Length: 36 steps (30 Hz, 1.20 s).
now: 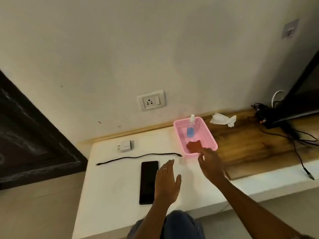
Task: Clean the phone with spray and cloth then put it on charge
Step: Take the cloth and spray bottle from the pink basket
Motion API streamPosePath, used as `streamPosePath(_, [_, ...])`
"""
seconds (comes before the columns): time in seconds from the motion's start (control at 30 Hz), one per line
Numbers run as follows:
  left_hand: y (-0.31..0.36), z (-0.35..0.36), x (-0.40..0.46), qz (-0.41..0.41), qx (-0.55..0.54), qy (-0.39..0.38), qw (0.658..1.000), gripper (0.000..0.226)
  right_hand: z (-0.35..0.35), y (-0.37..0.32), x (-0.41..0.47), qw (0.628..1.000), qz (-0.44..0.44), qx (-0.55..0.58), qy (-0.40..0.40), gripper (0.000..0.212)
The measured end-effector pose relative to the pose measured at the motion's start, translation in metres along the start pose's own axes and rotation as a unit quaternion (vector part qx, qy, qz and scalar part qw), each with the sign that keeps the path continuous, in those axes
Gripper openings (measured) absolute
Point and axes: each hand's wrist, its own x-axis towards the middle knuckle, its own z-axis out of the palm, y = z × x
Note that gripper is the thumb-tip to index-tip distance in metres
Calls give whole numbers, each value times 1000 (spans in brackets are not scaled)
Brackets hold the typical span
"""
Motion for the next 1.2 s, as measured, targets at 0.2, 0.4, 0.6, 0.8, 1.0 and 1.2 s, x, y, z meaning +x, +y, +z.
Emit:
streamPosePath(0.2, [17,19,53,39,-25,0,999,60,6,23,64,999,41,-7,-33,26])
streamPosePath(0.4, [25,43,97,74,40,-38,996,68,32,25,107,967,171,10,-190,39])
streamPosePath(0.6, [13,63,99,88,51,-41,994,77,52,28,128,968,175,-36,-175,41])
streamPosePath(0.8, [11,65,102,95,84,-46,991,79,56,28,127,966,172,-82,-172,31])
streamPosePath(1.0, [5,44,86,77,-13,4,997,78,32,18,110,957,147,206,-142,31])
streamPosePath(1.2, [20,17,53,-62,-333,-2,941,76,0,-7,65,905,121,343,-220,26])
